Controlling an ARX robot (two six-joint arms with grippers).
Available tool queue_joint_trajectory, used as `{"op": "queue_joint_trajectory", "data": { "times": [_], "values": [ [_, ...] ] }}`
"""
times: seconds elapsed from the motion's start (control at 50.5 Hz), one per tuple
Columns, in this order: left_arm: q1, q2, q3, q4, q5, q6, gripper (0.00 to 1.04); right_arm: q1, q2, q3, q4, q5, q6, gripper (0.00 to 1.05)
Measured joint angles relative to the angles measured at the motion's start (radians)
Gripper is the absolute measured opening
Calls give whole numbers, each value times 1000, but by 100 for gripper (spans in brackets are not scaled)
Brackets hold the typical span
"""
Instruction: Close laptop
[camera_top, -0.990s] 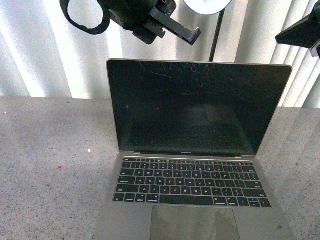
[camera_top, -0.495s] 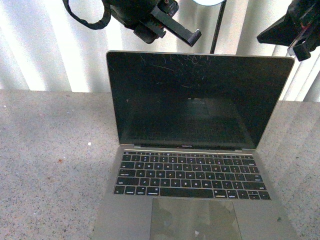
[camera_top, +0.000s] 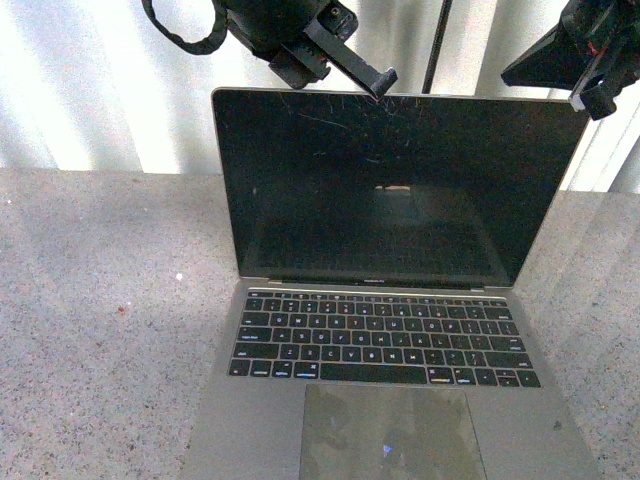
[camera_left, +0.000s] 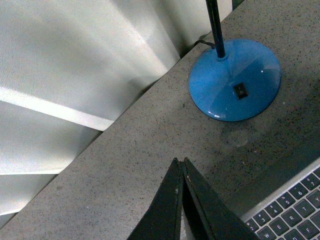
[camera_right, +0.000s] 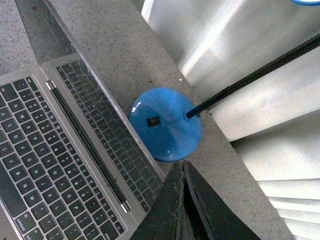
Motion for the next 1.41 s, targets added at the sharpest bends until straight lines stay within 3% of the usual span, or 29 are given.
{"op": "queue_joint_trajectory", "data": {
  "times": [1.406],
  "values": [
    [-24, -24, -51, -78, 49, 22, 4, 6, 25, 8, -119, -22, -92, 3]
  ]
}}
